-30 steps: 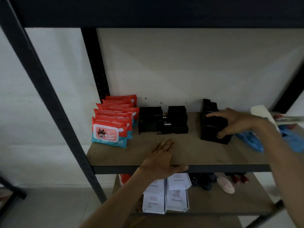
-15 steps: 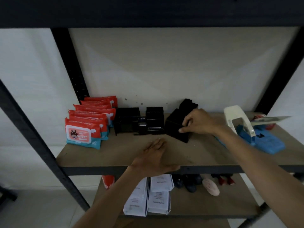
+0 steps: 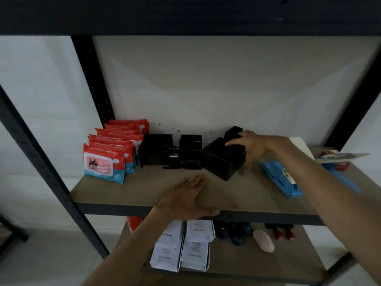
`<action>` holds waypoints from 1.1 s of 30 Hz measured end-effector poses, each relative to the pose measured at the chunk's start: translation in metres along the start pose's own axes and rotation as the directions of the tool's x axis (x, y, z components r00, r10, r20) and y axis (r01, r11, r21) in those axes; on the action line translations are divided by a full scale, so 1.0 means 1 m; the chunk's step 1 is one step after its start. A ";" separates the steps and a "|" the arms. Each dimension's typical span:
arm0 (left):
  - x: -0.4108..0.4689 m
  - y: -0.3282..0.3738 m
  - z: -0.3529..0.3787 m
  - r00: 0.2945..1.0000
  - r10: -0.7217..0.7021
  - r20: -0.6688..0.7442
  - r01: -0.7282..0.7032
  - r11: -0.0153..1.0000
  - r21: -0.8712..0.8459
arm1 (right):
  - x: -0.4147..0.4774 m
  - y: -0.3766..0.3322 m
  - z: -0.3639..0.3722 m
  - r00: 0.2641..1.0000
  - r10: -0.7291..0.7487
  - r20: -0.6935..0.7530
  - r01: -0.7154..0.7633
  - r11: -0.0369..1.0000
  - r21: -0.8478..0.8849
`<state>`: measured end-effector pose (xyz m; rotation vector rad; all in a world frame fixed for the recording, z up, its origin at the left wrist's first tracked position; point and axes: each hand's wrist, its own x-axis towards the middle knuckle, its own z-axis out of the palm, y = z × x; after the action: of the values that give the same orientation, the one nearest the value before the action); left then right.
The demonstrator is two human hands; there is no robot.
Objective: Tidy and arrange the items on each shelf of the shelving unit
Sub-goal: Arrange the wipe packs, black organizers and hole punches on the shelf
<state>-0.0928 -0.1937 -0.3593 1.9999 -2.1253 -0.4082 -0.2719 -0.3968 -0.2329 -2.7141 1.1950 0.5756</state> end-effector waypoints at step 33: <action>0.004 -0.005 0.000 0.998 -0.034 0.044 0.034 0.999 -0.012 | 0.039 -0.016 0.017 0.958 0.134 -0.254 -0.157 0.985 -0.072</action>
<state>-0.0887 -0.1977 -0.3613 2.0409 -2.1115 -0.4740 -0.2412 -0.4088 -0.2644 -2.8587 1.4714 0.3186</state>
